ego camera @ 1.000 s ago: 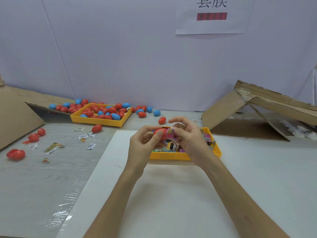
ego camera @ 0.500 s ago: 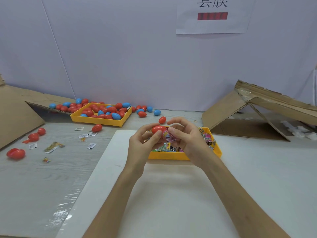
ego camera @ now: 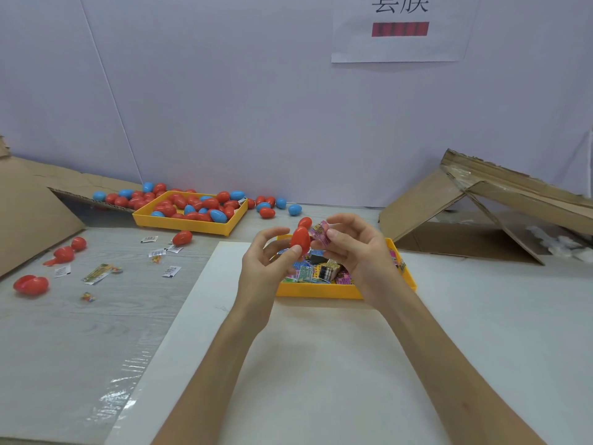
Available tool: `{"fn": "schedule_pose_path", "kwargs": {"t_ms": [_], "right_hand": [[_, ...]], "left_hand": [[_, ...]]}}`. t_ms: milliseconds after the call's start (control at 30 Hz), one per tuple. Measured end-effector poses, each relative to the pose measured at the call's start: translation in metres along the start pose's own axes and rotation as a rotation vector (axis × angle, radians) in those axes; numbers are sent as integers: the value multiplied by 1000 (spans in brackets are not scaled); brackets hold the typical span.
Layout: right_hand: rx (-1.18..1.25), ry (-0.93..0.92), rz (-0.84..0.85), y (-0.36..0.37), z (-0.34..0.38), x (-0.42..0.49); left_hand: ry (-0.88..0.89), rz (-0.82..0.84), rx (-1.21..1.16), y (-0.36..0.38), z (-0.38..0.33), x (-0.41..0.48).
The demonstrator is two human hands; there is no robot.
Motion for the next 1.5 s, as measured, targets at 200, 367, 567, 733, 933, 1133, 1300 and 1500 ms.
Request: {"fn": "schedule_pose_path", "kwargs": {"t_ms": [200, 367, 567, 733, 933, 1133, 1300, 1500], "right_hand": [[-114, -65, -78, -3, 3, -2], [-130, -69, -15, -3, 5, -3], [-169, -192, -215, -6, 6, -1], [-326, -224, -129, -1, 7, -4], [-400, -228, -90, 0, 7, -4], [-436, -245, -94, 2, 10, -6], [-402, -239, -102, 0, 13, -7], [-417, -235, -92, 1, 13, -7]], "left_hand": [[1, 14, -47, 0, 0, 0], [5, 17, -53, -1, -2, -1], [22, 99, 31, 1, -2, -4], [57, 154, 88, 4, -2, -6], [106, 193, 104, 7, -6, -9], [84, 139, 83, 9, -6, -9], [65, 130, 40, 7, -6, -8], [33, 88, -42, 7, -7, -8]]}}
Point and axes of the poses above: each hand's wrist, its own x-axis towards the middle knuckle, its own y-axis out of the palm, z = x × y, the point moved 1 cm from there along x, towards the middle knuckle, and after that the axes turned 7 degrees about y, right-handed, at the moved point
